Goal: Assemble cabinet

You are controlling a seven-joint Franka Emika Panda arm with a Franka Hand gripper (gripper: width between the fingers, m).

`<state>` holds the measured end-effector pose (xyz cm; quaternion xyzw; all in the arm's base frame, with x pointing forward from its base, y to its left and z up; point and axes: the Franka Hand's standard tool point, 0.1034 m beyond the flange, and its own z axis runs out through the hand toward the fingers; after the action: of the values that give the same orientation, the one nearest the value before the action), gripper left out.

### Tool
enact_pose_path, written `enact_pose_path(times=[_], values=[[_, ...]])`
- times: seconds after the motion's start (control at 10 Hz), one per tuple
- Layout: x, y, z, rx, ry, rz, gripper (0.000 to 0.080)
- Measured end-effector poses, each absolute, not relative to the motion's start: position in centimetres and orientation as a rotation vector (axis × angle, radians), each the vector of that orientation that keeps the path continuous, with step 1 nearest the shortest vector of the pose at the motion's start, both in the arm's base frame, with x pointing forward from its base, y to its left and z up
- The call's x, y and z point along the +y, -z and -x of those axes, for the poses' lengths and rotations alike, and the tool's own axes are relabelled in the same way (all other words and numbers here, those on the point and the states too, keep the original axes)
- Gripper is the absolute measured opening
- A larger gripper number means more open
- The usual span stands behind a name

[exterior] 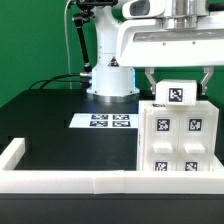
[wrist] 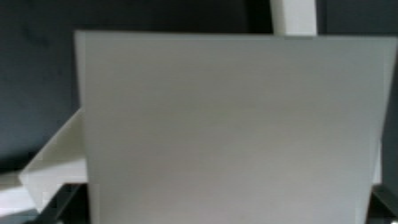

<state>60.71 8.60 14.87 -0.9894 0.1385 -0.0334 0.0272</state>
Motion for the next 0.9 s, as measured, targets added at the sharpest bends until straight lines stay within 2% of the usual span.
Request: enact_pose_path(times=[0.9], values=[[9.63, -14.78, -60.59, 1.338, 0.061, 2.715, 0.0564]])
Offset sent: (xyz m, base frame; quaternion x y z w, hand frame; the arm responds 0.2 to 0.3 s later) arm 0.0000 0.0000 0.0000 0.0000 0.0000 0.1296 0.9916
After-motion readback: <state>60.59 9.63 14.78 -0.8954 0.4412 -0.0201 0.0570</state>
